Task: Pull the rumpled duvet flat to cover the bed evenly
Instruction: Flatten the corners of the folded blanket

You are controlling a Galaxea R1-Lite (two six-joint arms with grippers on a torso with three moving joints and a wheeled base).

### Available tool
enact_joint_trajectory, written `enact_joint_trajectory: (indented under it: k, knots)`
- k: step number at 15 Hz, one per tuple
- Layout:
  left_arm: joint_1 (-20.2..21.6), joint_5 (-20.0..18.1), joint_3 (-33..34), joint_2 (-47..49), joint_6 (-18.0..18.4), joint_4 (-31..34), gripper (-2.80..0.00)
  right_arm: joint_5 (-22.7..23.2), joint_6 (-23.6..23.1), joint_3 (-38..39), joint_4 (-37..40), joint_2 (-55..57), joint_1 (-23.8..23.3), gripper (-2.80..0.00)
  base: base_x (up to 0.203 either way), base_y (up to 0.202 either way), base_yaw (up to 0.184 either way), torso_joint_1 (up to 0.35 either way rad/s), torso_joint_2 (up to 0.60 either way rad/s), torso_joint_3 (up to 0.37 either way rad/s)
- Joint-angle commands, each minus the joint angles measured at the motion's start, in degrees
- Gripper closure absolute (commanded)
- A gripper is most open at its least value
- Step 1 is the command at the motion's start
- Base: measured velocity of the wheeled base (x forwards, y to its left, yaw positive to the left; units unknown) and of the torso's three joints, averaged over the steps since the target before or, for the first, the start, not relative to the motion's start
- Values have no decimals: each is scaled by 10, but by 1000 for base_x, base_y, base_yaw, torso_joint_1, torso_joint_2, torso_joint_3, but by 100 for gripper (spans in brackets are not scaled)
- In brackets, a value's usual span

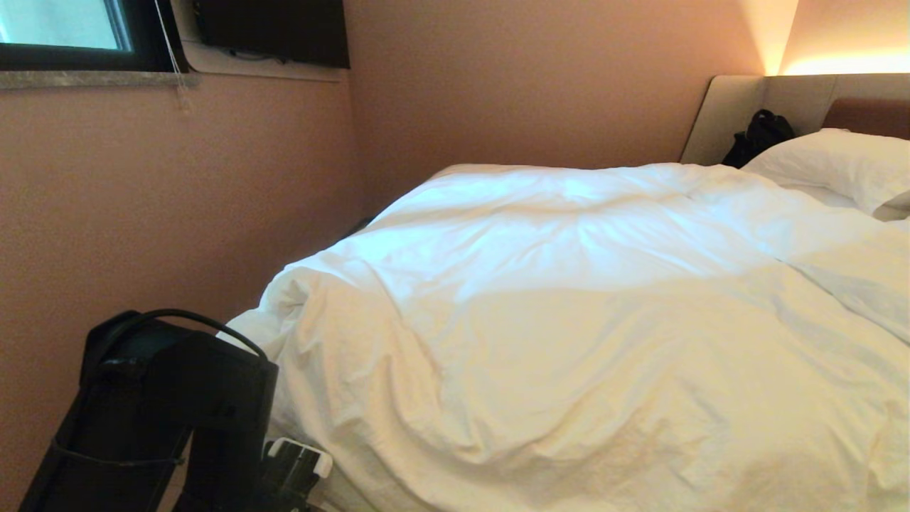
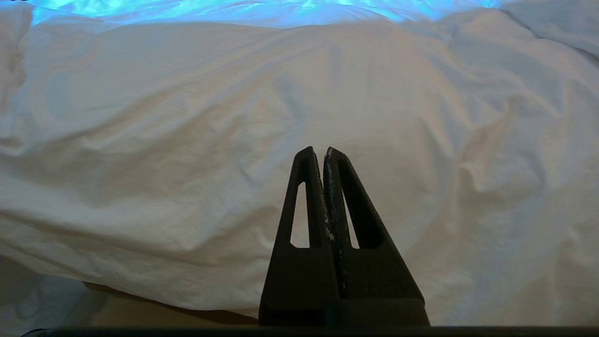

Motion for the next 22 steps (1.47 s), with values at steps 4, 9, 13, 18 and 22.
enact_joint_trajectory:
  k: [4, 9, 13, 18, 22]
  knots:
    - [0, 2, 0, 0, -1, -4, -280, 0, 0, 0, 0, 1, 0, 0, 0, 0, 0, 0, 0, 0]
    - [0, 3, 0, 0, -2, -4, 0, 0, 0, 0, 0, 1, 1, 0, 0, 0, 0, 0, 0, 0]
    - [0, 2, 0, 0, -2, -4, 0, 0, 0, 0, 0, 1, 1, 0, 0, 0, 0, 0, 0, 0]
    - [1, 6, 0, 1, -5, -4, 0, 0, 0, 0, 0, 1, 0, 0, 0, 0, 0, 0, 0, 0]
    - [1, 10, 21, -18, -12, -65, 0, 0, 0, 0, 0, 1, 1, 0, 0, 0, 0, 0, 0, 0]
